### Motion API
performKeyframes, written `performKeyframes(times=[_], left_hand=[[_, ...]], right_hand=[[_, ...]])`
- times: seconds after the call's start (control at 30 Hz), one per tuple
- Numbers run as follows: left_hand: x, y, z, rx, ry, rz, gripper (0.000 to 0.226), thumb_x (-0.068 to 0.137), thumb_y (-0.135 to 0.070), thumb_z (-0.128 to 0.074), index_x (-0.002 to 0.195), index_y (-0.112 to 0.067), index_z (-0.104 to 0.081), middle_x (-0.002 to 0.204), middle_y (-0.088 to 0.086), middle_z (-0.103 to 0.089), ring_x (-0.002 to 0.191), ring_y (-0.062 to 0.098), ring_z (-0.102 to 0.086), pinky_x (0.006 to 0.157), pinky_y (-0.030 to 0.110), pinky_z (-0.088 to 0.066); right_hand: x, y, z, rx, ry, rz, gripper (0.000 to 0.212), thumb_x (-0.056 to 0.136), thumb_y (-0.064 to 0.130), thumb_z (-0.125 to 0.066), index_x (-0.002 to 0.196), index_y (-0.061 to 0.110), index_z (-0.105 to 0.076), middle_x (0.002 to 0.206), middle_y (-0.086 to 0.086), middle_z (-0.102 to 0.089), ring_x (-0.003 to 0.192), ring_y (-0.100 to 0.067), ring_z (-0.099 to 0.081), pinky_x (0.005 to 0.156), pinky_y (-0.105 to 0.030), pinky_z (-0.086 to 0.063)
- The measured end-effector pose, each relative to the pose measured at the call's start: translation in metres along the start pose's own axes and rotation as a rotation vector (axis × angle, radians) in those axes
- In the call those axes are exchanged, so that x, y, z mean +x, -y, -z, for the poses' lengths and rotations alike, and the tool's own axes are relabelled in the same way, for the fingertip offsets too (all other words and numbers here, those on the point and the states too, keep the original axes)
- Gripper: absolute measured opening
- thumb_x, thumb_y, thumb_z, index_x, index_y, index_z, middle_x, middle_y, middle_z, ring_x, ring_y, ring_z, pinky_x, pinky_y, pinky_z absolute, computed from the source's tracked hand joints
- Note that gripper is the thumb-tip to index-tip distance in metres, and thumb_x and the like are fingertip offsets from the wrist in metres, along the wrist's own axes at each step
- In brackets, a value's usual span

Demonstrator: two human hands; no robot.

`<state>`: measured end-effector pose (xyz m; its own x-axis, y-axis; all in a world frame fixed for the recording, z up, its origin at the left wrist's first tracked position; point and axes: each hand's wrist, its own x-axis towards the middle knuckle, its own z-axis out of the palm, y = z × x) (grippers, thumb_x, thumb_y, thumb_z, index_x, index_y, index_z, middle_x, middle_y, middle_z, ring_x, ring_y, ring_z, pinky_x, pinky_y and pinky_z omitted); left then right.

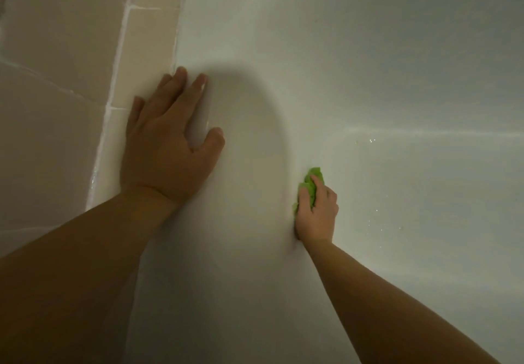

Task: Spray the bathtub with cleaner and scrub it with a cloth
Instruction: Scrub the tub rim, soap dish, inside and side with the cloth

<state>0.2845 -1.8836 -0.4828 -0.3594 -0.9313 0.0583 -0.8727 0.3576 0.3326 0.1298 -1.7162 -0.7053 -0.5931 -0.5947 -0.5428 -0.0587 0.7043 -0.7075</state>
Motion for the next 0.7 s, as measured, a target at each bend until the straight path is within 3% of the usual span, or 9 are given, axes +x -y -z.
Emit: performKeyframes(times=[0.1, 0.23, 0.33, 0.5, 0.63, 0.7], left_hand=[[0.001, 0.0, 0.0, 0.001, -0.005, 0.006, 0.074, 0.086, -0.049, -0.054, 0.157, -0.032, -0.04, 0.167, -0.004, -0.03, 0.155, 0.012, -0.022, 0.128, 0.046, -0.011], [0.003, -0.001, 0.0, 0.004, -0.014, 0.008, 0.073, 0.087, -0.049, -0.052, 0.157, -0.03, -0.04, 0.166, -0.003, -0.031, 0.155, 0.013, -0.023, 0.127, 0.048, -0.012], [0.004, -0.002, 0.0, 0.008, -0.012, 0.008, 0.074, 0.086, -0.049, -0.051, 0.157, -0.029, -0.041, 0.166, -0.002, -0.031, 0.154, 0.014, -0.024, 0.127, 0.048, -0.012], [0.005, -0.001, 0.0, 0.009, -0.011, -0.009, 0.075, 0.086, -0.049, -0.052, 0.157, -0.027, -0.041, 0.166, 0.0, -0.032, 0.154, 0.018, -0.025, 0.127, 0.048, -0.013], [0.006, -0.002, 0.0, 0.004, -0.009, -0.01, 0.075, 0.085, -0.051, -0.051, 0.156, -0.026, -0.042, 0.165, 0.002, -0.033, 0.154, 0.019, -0.027, 0.126, 0.049, -0.015], [0.008, -0.002, 0.0, -0.001, -0.01, -0.011, 0.076, 0.085, -0.051, -0.05, 0.156, -0.026, -0.043, 0.165, 0.001, -0.034, 0.153, 0.019, -0.028, 0.126, 0.049, -0.014]], right_hand=[[0.013, -0.015, 0.0, -0.091, -0.014, -0.221, 0.049, 0.103, 0.057, -0.038, 0.151, 0.045, -0.037, 0.151, -0.005, -0.037, 0.132, -0.035, -0.035, 0.112, -0.046, -0.032], [0.02, 0.034, -0.004, -0.028, -0.038, -0.411, 0.045, 0.105, 0.054, -0.032, 0.148, 0.043, -0.041, 0.146, -0.006, -0.041, 0.129, -0.035, -0.036, 0.105, -0.051, -0.035], [-0.002, 0.093, -0.002, 0.07, -0.055, -0.221, 0.042, 0.104, 0.05, -0.038, 0.145, 0.044, -0.047, 0.147, -0.002, -0.043, 0.129, -0.031, -0.037, 0.109, -0.046, -0.032], [-0.074, 0.163, -0.009, 0.097, -0.061, 0.339, 0.046, 0.095, 0.062, -0.046, 0.139, 0.049, -0.047, 0.143, 0.01, -0.041, 0.129, -0.019, -0.04, 0.11, -0.046, -0.039], [-0.047, 0.127, -0.005, 0.135, -0.086, 0.587, 0.044, 0.098, 0.053, -0.054, 0.139, 0.037, -0.056, 0.142, 0.0, -0.046, 0.131, -0.021, -0.044, 0.109, -0.048, -0.041], [-0.016, 0.091, -0.005, 0.116, -0.076, 0.522, 0.047, 0.098, 0.051, -0.053, 0.141, 0.033, -0.055, 0.139, -0.002, -0.047, 0.128, -0.021, -0.043, 0.111, -0.046, -0.039]])
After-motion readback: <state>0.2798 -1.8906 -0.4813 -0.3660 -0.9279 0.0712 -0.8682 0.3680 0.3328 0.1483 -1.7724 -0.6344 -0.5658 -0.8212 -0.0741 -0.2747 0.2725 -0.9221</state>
